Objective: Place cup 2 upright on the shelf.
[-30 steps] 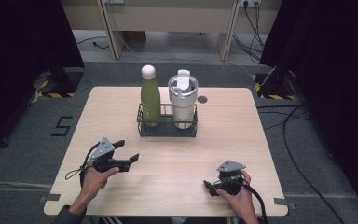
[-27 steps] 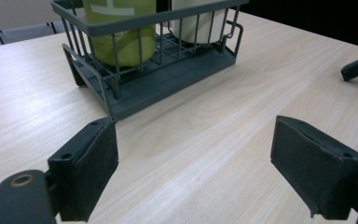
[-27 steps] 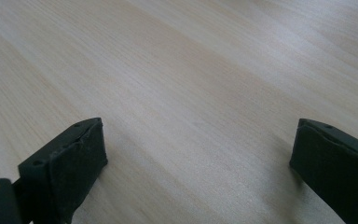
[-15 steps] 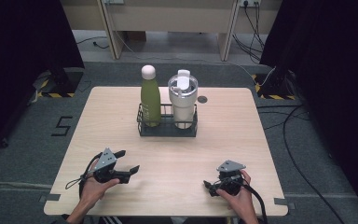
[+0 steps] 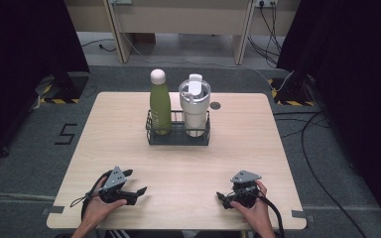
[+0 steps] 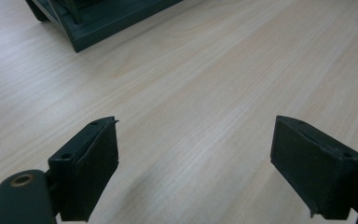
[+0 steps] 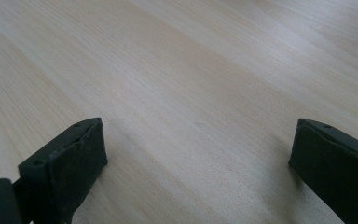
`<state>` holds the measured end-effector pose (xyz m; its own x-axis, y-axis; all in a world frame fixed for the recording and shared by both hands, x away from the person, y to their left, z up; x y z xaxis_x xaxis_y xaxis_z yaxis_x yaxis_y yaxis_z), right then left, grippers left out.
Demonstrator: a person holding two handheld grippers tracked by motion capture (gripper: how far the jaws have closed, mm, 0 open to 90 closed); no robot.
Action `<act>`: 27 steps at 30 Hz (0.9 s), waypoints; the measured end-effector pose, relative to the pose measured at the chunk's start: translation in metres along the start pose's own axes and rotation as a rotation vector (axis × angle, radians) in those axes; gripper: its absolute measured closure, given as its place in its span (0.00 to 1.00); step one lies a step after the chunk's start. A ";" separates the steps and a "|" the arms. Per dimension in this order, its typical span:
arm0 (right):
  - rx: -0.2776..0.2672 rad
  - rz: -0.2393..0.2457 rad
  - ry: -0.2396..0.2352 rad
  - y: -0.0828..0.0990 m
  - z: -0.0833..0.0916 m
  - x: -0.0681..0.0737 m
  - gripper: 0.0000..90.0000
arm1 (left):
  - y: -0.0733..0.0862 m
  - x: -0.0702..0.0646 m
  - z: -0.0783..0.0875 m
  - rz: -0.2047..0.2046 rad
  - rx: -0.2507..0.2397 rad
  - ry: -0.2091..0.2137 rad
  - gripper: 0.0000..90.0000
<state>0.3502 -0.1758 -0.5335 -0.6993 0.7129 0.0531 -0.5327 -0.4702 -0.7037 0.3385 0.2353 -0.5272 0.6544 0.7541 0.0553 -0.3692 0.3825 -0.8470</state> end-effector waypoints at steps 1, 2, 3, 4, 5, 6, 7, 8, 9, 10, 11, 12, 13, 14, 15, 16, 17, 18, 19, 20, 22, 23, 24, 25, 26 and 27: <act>0.001 0.001 0.000 0.000 0.000 0.000 0.04 | 0.001 -0.001 0.002 -0.004 0.002 -0.002 0.17; 0.001 0.002 0.000 0.000 0.000 0.000 0.04 | 0.002 -0.001 0.003 -0.005 0.003 -0.006 0.17; 0.000 0.000 0.000 0.000 0.000 0.000 0.04 | 0.003 -0.002 0.005 -0.008 0.002 -0.010 0.17; 0.000 0.001 0.000 0.000 0.000 0.000 0.05 | 0.004 -0.003 0.006 -0.007 0.001 -0.011 0.17; 0.001 0.001 0.000 0.000 0.000 0.000 0.04 | 0.004 -0.003 0.007 -0.005 0.000 -0.010 0.17; 0.001 0.002 0.000 0.000 0.000 0.000 0.05 | 0.005 -0.003 0.009 -0.003 -0.001 -0.010 0.17; 0.001 0.002 0.000 0.000 0.000 0.000 0.05 | 0.006 -0.003 0.010 -0.004 -0.001 -0.010 0.17; 0.001 0.002 0.000 0.000 0.000 0.000 0.05 | 0.007 -0.003 0.012 -0.001 -0.002 -0.011 0.17; 0.001 0.002 0.000 0.000 0.000 0.000 0.05 | 0.008 -0.003 0.013 0.003 0.000 -0.012 0.17; 0.001 0.002 0.000 0.000 0.000 0.000 0.05 | 0.009 -0.002 0.014 0.007 0.002 -0.014 0.17; 0.001 0.003 0.000 0.000 0.000 0.000 0.05 | 0.011 -0.001 0.015 0.009 0.006 -0.017 0.17; 0.001 0.002 0.000 0.000 0.000 0.000 0.05 | 0.012 -0.001 0.016 0.014 0.011 -0.017 0.17; 0.001 0.002 -0.001 0.000 0.000 0.000 0.05 | 0.013 -0.001 0.017 0.014 0.018 -0.018 0.16; 0.001 0.003 -0.001 0.000 0.000 0.000 0.05 | 0.015 -0.001 0.018 0.016 0.027 -0.019 0.17; 0.001 0.004 -0.001 0.000 0.000 0.000 0.05 | 0.016 0.000 0.019 0.016 0.035 -0.021 0.16; 0.000 0.003 -0.002 0.000 0.000 0.000 0.05 | 0.018 -0.001 0.020 0.017 0.042 -0.021 0.17; 0.001 0.005 -0.002 0.000 0.000 0.000 0.05 | 0.019 -0.001 0.020 0.017 0.052 -0.023 0.17; 0.000 0.003 -0.002 0.000 0.000 0.000 0.05 | 0.020 -0.001 0.021 0.011 0.063 -0.023 0.17; 0.001 0.000 -0.003 0.000 0.000 0.001 0.05 | 0.021 -0.002 0.021 0.009 0.068 -0.025 0.17; 0.001 0.005 -0.002 0.000 0.000 0.000 0.05 | 0.021 -0.002 0.022 0.003 0.071 -0.024 0.17; 0.000 0.003 -0.002 0.000 0.000 0.000 0.05 | 0.022 -0.001 0.023 0.006 0.072 -0.026 0.17; 0.000 0.003 -0.002 0.000 0.000 0.000 0.05 | 0.023 -0.001 0.023 0.011 0.078 -0.028 0.17; 0.001 0.001 -0.002 0.000 0.000 0.000 0.05 | 0.023 0.000 0.024 0.012 0.086 -0.029 0.17; 0.000 0.003 -0.002 0.000 0.000 0.000 0.05 | 0.024 -0.001 0.024 0.014 0.089 -0.029 0.17; 0.001 0.004 -0.002 0.000 0.000 0.000 0.05 | 0.024 -0.001 0.025 0.013 0.093 -0.030 0.17; 0.001 0.005 -0.002 0.000 0.000 0.000 0.05 | 0.025 -0.001 0.025 0.016 0.101 -0.032 0.17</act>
<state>0.3501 -0.1758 -0.5335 -0.7027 0.7096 0.0509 -0.5296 -0.4741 -0.7034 0.3124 0.2574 -0.5352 0.6274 0.7764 0.0601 -0.4452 0.4210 -0.7903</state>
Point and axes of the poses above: each handheld gripper's, and its own axes: z roughly backward along the jaws, y roughly out of its underside, x roughly to its left, the point moved 2 cm from there along -z, roughly forward along the jaws, and after that the axes turned 5 degrees about -y, right-handed, at the moved point
